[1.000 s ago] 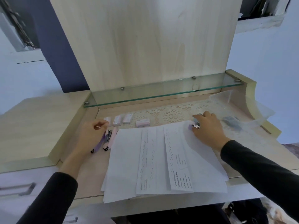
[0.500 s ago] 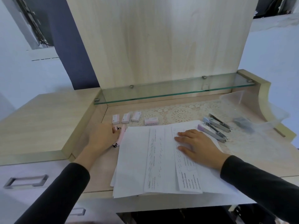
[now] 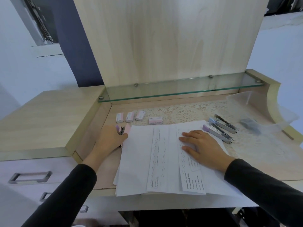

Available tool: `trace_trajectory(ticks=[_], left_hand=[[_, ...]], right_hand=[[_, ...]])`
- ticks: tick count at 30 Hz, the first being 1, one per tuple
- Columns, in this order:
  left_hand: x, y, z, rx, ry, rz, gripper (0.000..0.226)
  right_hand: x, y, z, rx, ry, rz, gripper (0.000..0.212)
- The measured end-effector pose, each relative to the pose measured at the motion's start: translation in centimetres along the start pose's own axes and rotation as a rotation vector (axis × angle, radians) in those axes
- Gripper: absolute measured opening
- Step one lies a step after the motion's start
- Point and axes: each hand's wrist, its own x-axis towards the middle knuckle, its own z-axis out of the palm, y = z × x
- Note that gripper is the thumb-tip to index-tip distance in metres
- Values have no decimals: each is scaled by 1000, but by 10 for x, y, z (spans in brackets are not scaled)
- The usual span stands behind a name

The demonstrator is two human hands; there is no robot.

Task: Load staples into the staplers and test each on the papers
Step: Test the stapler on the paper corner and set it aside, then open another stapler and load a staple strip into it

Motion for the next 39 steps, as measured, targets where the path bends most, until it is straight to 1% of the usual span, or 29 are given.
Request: trace_trajectory(ticks=[4, 5, 7, 8, 11, 15, 17, 19, 22, 24, 26, 29, 31, 35, 39], left_hand=[[-7, -6, -3, -209, -37, -33, 42], [-9, -7, -3, -261, -45, -43, 40], [-12, -9, -4, -378, -42, -56, 27], [-13, -9, -4, -420, -32, -51, 22], [-17, -9, -7, -542, -30, -32, 19], [-27, 2, -16, -695, -43, 31, 9], [-31, 6, -20, -744, -13, 45, 5], [-32, 8, -21, -724, 60, 64, 12], [-33, 10, -25, -733, 181, 55, 26], [-33, 10, -28, -777, 211, 27, 31], [-33, 7, -31, -772, 215, 17, 35], [-33, 5, -33, -766, 187, 26, 42], [-36, 8, -34, -758, 141, 55, 46], [-45, 23, -31, -768, 6, 143, 36], [-51, 43, -16, -742, -95, 167, 26]], right_hand=[[0, 0, 0, -3, -1, -6, 65], [0, 0, 0, -1, 2, -8, 65], [0, 0, 0, 5, 14, -11, 65], [0, 0, 0, 3, 16, -12, 65], [0, 0, 0, -9, 8, -8, 61], [-1, 1, 0, 0, 15, -11, 65], [0, 0, 0, -5, 16, -15, 60], [0, 0, -1, -5, 17, -15, 54], [0, 0, 0, -9, 29, -21, 57], [-1, 1, -1, -7, 22, -24, 57], [-1, 0, -1, -4, 27, -30, 58], [-1, 0, -2, 14, 29, -34, 46], [0, -1, -3, 43, 27, -21, 39], [5, -5, -15, 116, 1, 51, 36], [12, -18, -36, 217, 137, 61, 33]])
